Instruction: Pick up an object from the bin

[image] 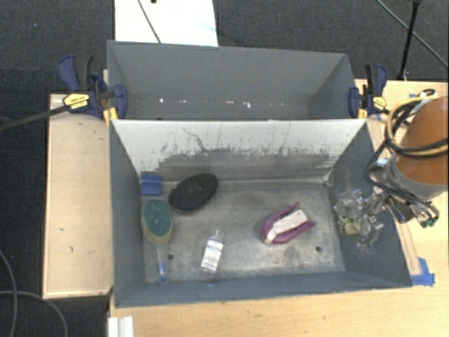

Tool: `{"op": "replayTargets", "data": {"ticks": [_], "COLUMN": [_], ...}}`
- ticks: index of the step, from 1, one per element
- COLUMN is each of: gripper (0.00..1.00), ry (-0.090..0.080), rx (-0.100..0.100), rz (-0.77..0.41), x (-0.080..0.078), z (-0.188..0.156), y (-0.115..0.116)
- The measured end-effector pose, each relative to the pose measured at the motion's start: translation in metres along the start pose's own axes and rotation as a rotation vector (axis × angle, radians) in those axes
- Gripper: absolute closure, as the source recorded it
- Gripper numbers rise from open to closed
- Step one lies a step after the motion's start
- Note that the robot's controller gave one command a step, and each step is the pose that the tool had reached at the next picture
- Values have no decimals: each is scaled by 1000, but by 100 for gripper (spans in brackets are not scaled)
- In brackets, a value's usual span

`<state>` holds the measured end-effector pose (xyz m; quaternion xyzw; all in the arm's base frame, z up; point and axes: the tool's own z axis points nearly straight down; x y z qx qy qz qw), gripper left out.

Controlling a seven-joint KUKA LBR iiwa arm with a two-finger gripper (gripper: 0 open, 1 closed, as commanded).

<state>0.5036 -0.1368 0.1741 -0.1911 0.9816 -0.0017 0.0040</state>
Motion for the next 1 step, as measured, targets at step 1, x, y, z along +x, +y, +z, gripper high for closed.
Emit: {"op": "replayTargets", "data": {"ticks": [1], "gripper": [100], "ry": [-1], "rx": [0], "rz": [-21], "x": [-4], "z": [-55], "y": [13]}}
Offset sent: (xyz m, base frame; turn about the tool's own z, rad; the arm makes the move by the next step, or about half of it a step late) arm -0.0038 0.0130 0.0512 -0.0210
